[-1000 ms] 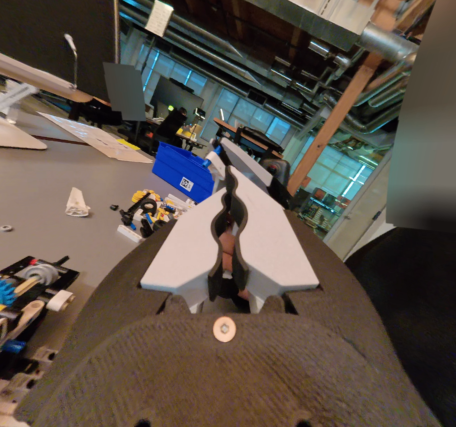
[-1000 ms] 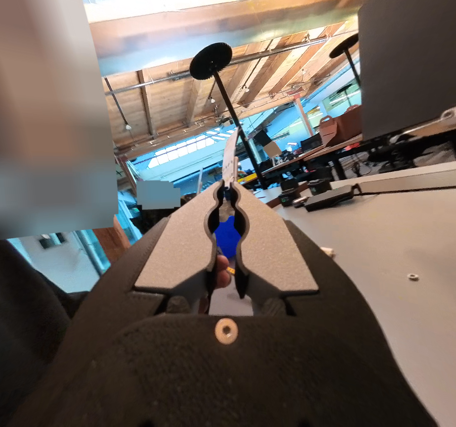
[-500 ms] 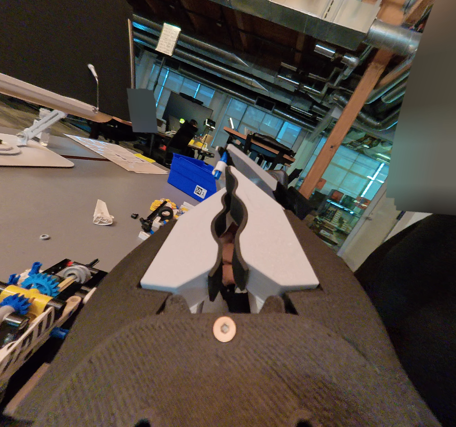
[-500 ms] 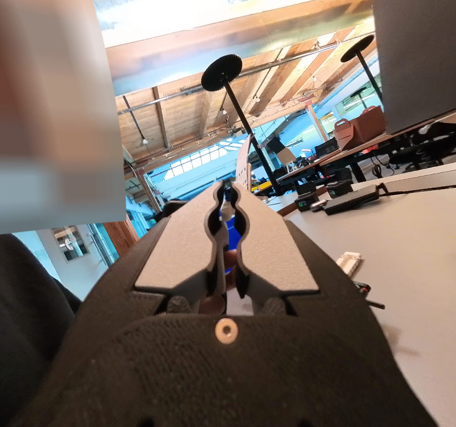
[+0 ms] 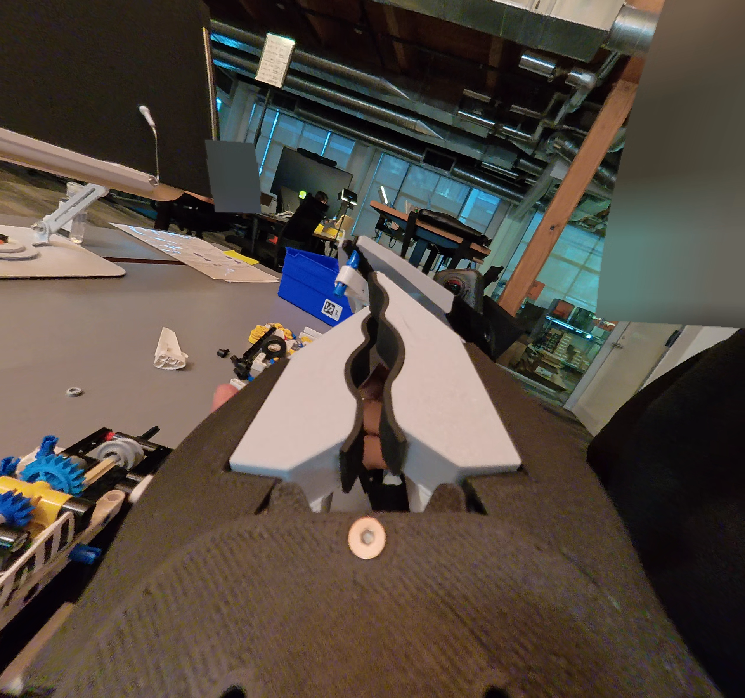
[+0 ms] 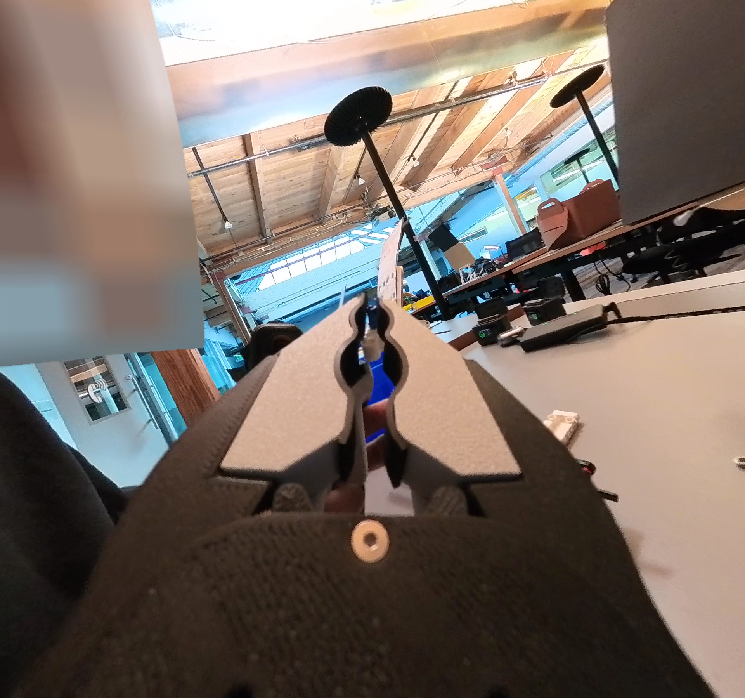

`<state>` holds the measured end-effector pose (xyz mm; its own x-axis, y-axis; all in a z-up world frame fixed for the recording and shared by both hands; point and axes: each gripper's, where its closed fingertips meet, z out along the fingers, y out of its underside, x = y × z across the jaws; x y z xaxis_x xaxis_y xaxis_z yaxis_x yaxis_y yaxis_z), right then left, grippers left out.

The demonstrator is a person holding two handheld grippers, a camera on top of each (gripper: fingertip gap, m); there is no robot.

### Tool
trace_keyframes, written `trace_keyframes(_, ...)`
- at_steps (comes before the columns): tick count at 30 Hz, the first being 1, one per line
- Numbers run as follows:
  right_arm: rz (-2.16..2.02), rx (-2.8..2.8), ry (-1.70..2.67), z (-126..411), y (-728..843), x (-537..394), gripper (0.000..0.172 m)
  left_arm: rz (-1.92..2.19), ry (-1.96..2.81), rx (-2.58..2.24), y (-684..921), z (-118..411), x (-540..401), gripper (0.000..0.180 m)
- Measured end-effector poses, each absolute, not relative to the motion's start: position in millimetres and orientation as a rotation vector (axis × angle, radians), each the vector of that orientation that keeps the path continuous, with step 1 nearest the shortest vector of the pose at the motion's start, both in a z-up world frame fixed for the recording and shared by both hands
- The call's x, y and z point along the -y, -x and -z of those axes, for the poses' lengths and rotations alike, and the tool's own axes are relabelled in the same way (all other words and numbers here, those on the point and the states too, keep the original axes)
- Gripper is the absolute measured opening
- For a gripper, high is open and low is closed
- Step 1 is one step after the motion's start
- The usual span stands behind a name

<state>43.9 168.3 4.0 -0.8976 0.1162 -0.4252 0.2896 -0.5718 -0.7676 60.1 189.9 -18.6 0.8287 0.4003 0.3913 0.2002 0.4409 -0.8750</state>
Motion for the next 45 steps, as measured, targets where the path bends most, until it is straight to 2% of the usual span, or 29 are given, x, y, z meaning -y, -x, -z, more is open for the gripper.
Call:
trace_keyframes(9,2.653,-1.465,-0.695,-4,-40,-172,0.002,-0.395,1.225,0.626,-56,22,-185,0.000)
trace_keyframes(19,2.710,-1.452,-0.721,-10,-34,-189,0.001,-0.182,1.270,0.633,-62,30,-201,0.000)
trace_keyframes(28,2.736,-1.447,-0.752,-10,-27,-202,0.002,-0.151,1.259,0.749,-48,38,-201,0.000)
trace_keyframes(45,2.742,-1.465,-0.806,-7,-19,-215,0.001,-0.067,1.339,0.478,-77,27,-209,0.000)
